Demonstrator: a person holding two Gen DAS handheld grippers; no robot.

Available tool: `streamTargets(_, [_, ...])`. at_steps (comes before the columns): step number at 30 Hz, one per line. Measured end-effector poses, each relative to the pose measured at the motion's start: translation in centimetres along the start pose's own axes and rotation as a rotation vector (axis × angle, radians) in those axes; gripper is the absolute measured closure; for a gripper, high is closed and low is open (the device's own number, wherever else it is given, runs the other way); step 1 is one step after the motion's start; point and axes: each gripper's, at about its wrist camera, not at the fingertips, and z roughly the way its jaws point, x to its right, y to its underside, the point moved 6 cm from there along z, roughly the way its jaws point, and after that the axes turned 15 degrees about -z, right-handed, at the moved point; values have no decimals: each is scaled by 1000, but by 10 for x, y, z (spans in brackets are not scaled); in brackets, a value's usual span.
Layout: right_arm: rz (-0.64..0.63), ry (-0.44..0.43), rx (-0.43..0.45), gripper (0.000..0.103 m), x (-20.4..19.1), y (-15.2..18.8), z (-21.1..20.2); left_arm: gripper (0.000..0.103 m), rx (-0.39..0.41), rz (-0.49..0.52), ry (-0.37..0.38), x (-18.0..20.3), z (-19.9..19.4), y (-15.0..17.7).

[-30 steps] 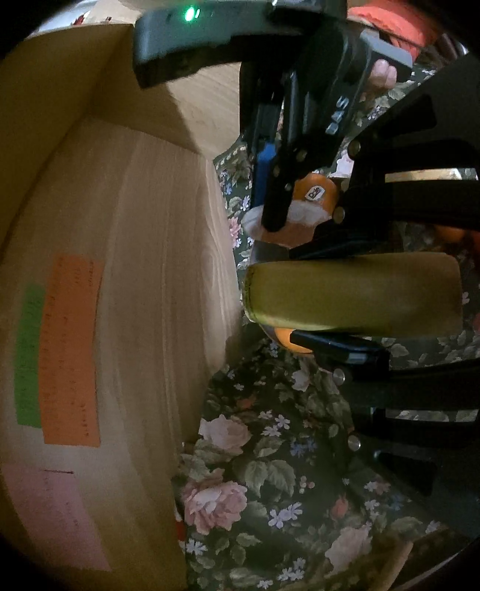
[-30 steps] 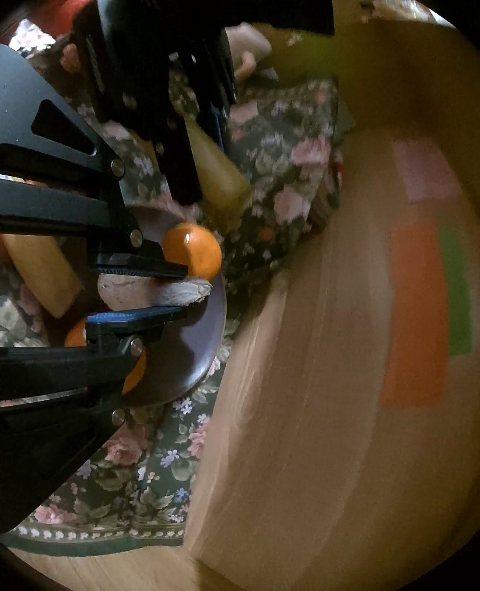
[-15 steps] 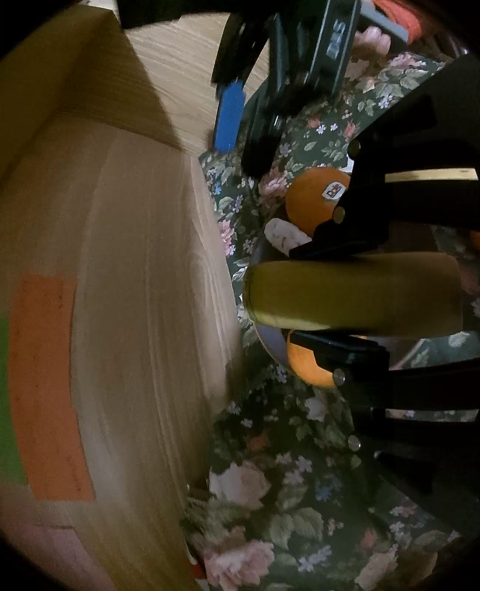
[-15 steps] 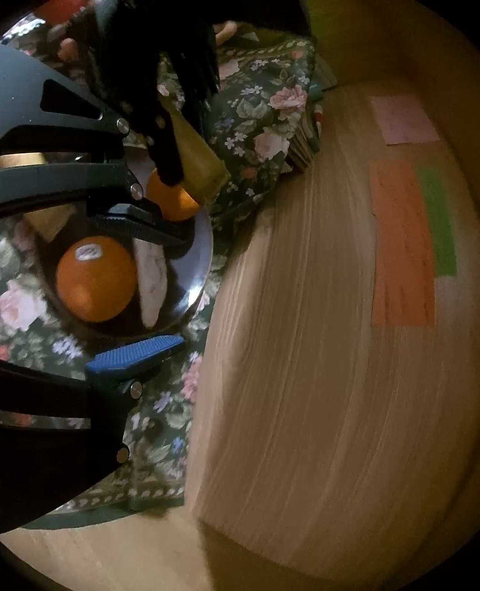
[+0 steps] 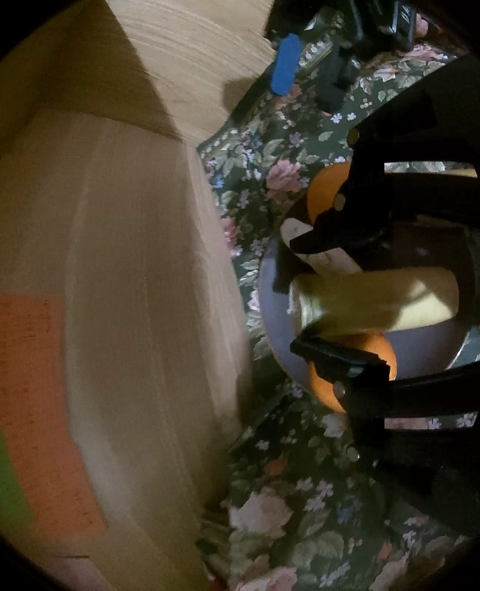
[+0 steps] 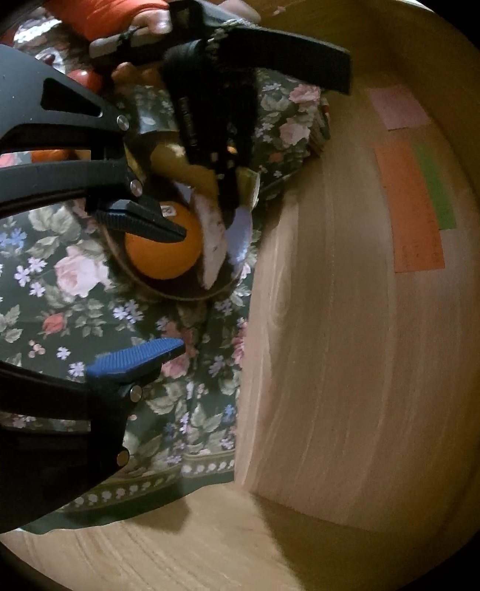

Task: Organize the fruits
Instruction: 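Lower the yellow cylinder onto the plate with the left gripper while the right places the white-pink item, then grasp the yellow cylinder with the white cut end using the left gripper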

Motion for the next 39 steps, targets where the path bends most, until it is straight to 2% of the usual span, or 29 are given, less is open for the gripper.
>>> streamTargets(6, [-4,-19,4,50,-11,4,-6,55,14,10,-1,-2,-31,2])
streamTargets(8, [-11,-23,9,49,-17,6,-9,52,7,15,8,-1,-42,8])
streamTargets(11, [-15,-23,18,42,-23,10,-14,51,-12,30,17,2,-54,22])
streamTargets(15, [-13,-22,15,41,-31,20,-19,51,-54,43,29,9,-60,47])
streamTargets(21, [6,-31,-9,40,-36,41,-19,51,-158,60,63,24,-52,81])
streamTargets(29, [13,-22,-23,39,-32,58,-20,51,-253,66,49,35,-25,97])
streamTargets(30, [13,-23,-24,39,-33,60,-20,53,-267,61,51,36,-21,98])
streamTargets(31, [13,-26,-24,38,-33,61,-21,62,-281,53,55,36,-17,99])
streamTargets(35, [11,-35,-24,38,-34,64,-22,66,-285,20,67,32,-14,101])
streamTargets(39, [0,-49,-20,38,-41,64,-23,66,-241,0,66,28,-28,100])
